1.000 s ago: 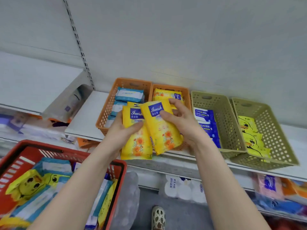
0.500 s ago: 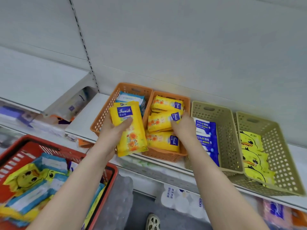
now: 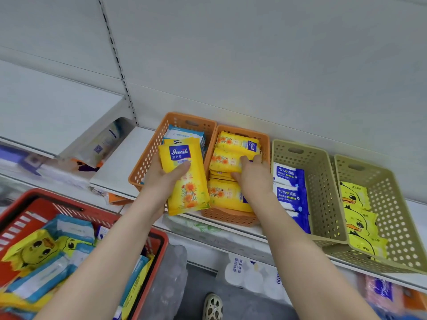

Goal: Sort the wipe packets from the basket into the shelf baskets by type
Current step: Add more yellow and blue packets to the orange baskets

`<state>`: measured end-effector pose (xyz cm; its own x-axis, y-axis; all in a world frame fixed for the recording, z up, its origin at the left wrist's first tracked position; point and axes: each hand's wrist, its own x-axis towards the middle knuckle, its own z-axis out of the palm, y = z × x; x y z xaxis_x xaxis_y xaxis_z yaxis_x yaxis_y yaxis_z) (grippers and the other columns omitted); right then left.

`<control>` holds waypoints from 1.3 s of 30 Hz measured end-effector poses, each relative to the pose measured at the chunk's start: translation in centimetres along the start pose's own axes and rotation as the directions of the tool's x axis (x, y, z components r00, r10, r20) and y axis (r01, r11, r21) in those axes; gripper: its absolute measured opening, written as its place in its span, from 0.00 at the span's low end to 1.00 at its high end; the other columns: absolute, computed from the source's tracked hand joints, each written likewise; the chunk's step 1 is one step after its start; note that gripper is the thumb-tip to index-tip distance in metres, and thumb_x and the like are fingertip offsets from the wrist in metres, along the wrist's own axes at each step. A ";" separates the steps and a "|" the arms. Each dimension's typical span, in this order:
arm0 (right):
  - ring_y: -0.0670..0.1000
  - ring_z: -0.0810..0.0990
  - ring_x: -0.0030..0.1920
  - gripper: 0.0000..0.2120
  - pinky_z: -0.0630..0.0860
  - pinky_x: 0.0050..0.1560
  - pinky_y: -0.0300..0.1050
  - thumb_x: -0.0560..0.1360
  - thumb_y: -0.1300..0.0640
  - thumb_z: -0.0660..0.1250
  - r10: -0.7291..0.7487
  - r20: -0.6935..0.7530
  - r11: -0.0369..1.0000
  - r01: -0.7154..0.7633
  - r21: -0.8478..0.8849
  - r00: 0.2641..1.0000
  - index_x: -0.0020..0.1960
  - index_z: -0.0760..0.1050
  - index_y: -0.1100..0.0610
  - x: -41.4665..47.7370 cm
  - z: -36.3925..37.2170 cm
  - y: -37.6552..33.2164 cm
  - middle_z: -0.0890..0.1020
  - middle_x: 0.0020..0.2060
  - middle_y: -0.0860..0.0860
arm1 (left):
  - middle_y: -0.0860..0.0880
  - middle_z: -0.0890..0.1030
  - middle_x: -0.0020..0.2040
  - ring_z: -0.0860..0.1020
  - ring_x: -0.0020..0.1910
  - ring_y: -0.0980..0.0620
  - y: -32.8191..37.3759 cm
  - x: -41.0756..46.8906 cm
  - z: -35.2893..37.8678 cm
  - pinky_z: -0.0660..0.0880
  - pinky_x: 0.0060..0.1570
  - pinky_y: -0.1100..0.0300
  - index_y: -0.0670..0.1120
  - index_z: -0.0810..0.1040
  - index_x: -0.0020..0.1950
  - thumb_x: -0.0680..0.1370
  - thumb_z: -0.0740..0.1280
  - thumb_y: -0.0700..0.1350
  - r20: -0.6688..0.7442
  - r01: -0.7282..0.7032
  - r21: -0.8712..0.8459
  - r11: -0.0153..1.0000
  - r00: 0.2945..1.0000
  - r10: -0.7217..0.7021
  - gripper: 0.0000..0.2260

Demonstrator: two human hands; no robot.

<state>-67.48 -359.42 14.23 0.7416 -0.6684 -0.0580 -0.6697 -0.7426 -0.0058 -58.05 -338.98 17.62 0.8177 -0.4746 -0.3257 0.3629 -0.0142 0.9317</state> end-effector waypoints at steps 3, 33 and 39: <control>0.61 0.72 0.63 0.27 0.71 0.60 0.50 0.78 0.42 0.63 -0.009 -0.002 1.000 0.009 -0.010 1.000 0.72 0.64 0.54 0.3 0.2 -0.1 0.70 0.66 0.59 | 0.49 0.83 0.58 0.83 0.54 0.47 0.1 0.2 0.0 0.82 0.49 0.46 0.52 0.69 0.71 0.75 0.74 0.46 0.010 0.022 -0.011 1.000 1.000 -0.022 0.26; 0.50 0.84 0.43 0.14 0.81 0.42 0.46 0.72 0.62 0.74 0.125 0.056 0.020 -0.059 0.998 0.991 0.55 0.78 0.53 -4.9 -8.5 2.7 0.84 0.46 0.52 | 0.46 0.82 0.56 0.84 0.50 0.46 -0.3 -2.1 3.3 0.82 0.44 0.48 0.49 0.71 0.63 0.77 0.72 0.45 0.076 0.004 -0.062 0.998 0.997 0.001 0.17; 0.51 0.84 0.38 0.09 0.84 0.43 0.55 0.73 0.56 0.73 0.437 0.010 0.280 -0.147 0.949 0.899 0.52 0.78 0.57 -4.7 -5.6 3.9 0.82 0.42 0.51 | 0.47 0.83 0.57 0.83 0.53 0.47 -0.1 -1.2 0.8 0.80 0.52 0.46 0.47 0.73 0.67 0.78 0.70 0.42 -0.083 -0.069 -0.167 0.984 0.995 0.055 0.18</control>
<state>-73.37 -359.36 20.05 0.3740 -0.9252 -0.0646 -0.3334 -0.0691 -0.9402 -59.41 -339.11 17.99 0.8709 -0.3996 -0.2861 0.3755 0.1654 0.9120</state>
